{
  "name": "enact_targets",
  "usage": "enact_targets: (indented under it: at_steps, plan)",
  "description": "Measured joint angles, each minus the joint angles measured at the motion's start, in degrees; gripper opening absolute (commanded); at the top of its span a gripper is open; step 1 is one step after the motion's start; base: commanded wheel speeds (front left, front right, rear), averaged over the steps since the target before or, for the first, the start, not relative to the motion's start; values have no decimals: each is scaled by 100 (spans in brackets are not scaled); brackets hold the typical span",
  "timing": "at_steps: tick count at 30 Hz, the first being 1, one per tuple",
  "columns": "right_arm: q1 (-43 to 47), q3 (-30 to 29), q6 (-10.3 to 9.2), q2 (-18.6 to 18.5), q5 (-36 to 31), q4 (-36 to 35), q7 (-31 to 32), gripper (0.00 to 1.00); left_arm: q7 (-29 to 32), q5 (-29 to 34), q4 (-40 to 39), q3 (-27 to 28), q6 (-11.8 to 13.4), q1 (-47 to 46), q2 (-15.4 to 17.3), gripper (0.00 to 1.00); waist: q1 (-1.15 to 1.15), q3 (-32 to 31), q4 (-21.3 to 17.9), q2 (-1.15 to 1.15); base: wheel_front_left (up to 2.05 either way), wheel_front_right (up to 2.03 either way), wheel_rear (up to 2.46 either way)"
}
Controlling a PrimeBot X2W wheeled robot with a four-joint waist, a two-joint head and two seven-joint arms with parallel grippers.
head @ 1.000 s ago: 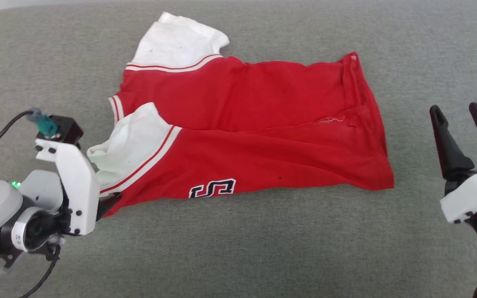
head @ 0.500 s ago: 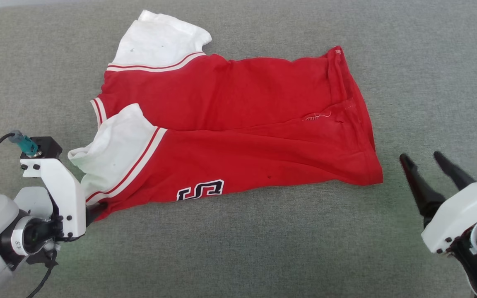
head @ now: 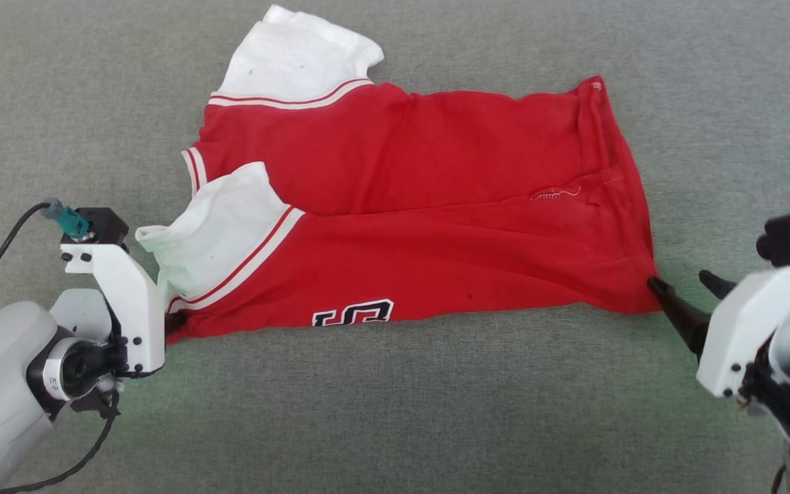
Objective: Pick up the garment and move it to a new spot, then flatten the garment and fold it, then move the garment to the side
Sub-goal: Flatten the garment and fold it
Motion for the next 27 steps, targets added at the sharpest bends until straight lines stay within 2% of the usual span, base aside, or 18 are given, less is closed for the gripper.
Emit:
enact_targets:
  at_steps: [7, 14, 17, 20, 27]
  plan:
    - [-711, 135, 0, -97, -124, 561, 632, 100, -25, 55, 112, -12, -189, -148, -162, 0, 0, 120, 155, 0, 0, 0, 0]
    - [-1253, 547, -1, -163, -174, 1469, 1417, 100, -34, 73, 259, -14, -319, -260, -325, 0, 0, 182, 283, 0, 0, 0, 0]
    - [-1368, 645, -1, -213, -192, 1629, 1517, 100, -32, 78, 301, -20, -357, -281, -358, 0, 0, 184, 296, 0, 0, 0, 0]
    - [-1515, 900, -1, -425, -54, 1846, 1568, 0, -46, 78, 387, -15, -422, -303, -417, 0, 0, 181, 320, 0, 0, 0, 0]
    - [-1497, 1063, -1, -744, 653, 1711, 1523, 0, -46, 32, 348, 10, -493, -311, -383, 0, 0, 101, 326, 0, 0, 0, 0]
